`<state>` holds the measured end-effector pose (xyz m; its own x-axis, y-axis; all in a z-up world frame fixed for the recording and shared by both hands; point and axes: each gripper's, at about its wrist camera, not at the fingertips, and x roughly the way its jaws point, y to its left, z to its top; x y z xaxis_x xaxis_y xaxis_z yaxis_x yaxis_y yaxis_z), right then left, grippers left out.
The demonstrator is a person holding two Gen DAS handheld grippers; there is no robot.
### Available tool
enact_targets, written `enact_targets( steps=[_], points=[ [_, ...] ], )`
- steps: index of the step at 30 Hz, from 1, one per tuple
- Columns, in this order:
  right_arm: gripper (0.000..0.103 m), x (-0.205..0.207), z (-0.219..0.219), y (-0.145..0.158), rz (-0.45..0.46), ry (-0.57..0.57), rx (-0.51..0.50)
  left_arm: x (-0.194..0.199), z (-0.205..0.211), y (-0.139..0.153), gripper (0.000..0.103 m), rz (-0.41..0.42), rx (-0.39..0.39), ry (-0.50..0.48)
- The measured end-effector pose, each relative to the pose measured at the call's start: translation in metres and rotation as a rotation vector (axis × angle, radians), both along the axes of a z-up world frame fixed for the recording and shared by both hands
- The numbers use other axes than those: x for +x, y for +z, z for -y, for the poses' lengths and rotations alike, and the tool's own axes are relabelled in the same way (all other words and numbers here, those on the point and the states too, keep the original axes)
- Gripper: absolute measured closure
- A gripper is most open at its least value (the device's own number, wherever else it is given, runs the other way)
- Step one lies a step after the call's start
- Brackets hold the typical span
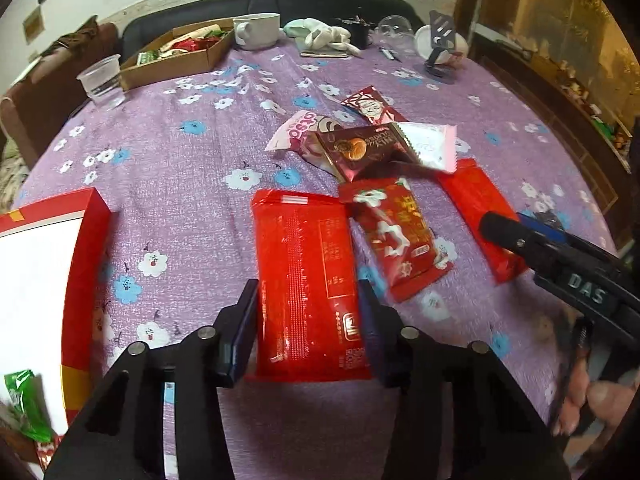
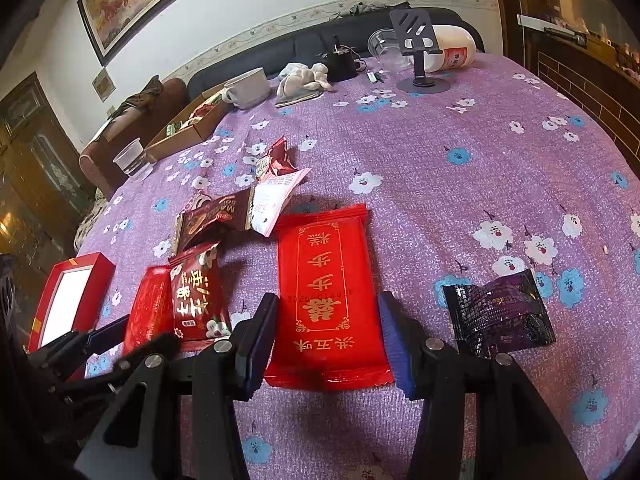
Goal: Organize snacks
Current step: 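Grasp the long red packet with the left gripper while the right gripper grasps the red packet with gold characters, then carry both red packets over the tray and release them from both grippers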
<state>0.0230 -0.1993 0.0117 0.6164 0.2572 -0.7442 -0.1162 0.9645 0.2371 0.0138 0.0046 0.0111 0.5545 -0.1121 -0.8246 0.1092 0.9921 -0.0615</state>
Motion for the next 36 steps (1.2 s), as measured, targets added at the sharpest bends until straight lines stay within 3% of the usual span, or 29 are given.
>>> enact_targets(
  steps=[7, 10, 14, 17, 21, 26, 28, 33, 36],
  points=[
    [0.044, -0.001, -0.017, -0.001, 0.025, 0.032, -0.105, -0.024, -0.015, 0.002, 0.059, -0.010, -0.013, -0.012],
    [0.051, -0.001, -0.013, -0.001, 0.025, 0.025, -0.101, -0.039, -0.017, 0.002, 0.059, -0.012, -0.024, -0.019],
    [0.052, -0.003, -0.016, -0.001, 0.029, 0.028, -0.128, -0.057, -0.016, 0.003, 0.059, -0.014, -0.030, -0.036],
    [0.052, -0.002, -0.009, 0.001, 0.011, 0.013, -0.090, -0.069, -0.013, 0.007, 0.059, -0.014, -0.052, -0.054],
    [0.052, -0.008, 0.020, 0.001, -0.054, -0.040, 0.143, -0.082, -0.012, 0.015, 0.059, -0.002, -0.088, -0.086],
    [0.053, -0.025, 0.058, -0.019, -0.165, -0.054, 0.654, -0.091, -0.024, 0.026, 0.059, 0.014, -0.158, -0.100],
    [0.053, -0.034, 0.060, -0.024, -0.187, -0.035, 0.782, -0.095, -0.033, 0.032, 0.059, 0.026, -0.189, -0.094],
    [0.053, -0.050, 0.037, -0.018, -0.208, 0.057, 0.948, -0.107, -0.062, 0.047, 0.059, 0.079, -0.234, -0.064],
    [0.053, -0.053, 0.003, -0.007, -0.225, 0.129, 0.950, -0.112, -0.082, 0.052, 0.059, 0.108, -0.237, -0.026]
  ],
)
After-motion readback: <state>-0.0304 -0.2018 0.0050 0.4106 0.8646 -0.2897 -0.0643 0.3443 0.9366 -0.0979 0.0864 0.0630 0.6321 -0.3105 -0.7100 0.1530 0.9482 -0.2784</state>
